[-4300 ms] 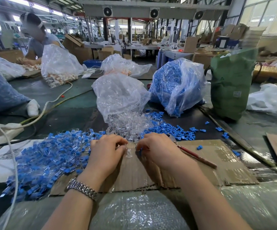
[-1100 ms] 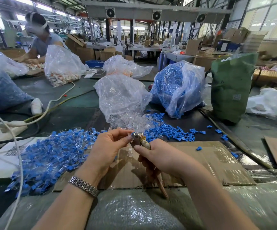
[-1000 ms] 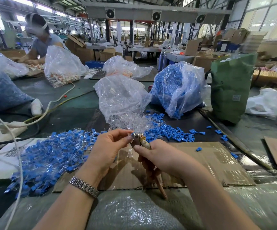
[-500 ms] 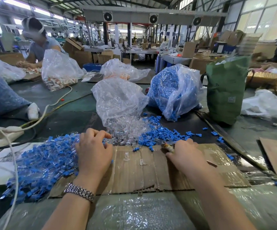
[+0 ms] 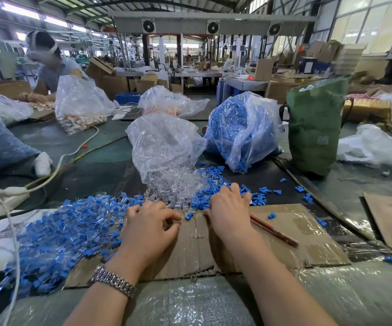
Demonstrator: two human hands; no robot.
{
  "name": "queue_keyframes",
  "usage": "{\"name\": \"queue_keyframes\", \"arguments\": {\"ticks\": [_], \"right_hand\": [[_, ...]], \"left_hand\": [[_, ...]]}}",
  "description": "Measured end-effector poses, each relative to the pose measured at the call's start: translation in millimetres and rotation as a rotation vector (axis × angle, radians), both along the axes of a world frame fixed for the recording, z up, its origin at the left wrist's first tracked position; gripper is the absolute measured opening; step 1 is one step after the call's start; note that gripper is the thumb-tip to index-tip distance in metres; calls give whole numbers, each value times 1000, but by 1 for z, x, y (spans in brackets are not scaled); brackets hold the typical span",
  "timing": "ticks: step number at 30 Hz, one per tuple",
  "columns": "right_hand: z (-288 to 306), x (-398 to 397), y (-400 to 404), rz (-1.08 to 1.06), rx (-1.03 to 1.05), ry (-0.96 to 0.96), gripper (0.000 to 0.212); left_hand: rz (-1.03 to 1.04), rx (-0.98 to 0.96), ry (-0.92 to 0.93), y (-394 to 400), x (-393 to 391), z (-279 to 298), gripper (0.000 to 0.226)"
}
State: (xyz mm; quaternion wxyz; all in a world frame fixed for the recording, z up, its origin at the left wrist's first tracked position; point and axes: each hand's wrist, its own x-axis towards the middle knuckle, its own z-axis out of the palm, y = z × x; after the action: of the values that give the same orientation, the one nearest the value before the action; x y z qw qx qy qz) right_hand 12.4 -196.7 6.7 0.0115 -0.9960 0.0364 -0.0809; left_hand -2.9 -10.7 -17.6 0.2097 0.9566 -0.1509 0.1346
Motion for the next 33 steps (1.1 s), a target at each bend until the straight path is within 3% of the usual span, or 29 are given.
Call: {"name": "queue_keyframes", "arguments": {"ticks": [5, 11, 18, 22, 30, 33], "right_hand": [[-7, -4, -4, 34, 140, -120, 6], [-3, -13, -10, 183, 923, -147, 5], [3, -22, -12, 415, 1453, -46, 6], [5, -25, -8, 481, 1498, -72, 6], [4, -27, 1, 492, 1234, -157, 12], [4, -29, 2, 497, 1184, -154, 13]], "left_hand": [[-55, -138, -67, -3, -3, 4, 3], [-63, -601, 91, 0, -4, 10, 12], [-206, -1065, 432, 6, -3, 16, 19], [-247, -1187, 506, 6, -2, 17, 28], [-302, -1197, 509, 5, 0, 15, 22], [-314, -1178, 524, 8, 1, 15, 31]]}}
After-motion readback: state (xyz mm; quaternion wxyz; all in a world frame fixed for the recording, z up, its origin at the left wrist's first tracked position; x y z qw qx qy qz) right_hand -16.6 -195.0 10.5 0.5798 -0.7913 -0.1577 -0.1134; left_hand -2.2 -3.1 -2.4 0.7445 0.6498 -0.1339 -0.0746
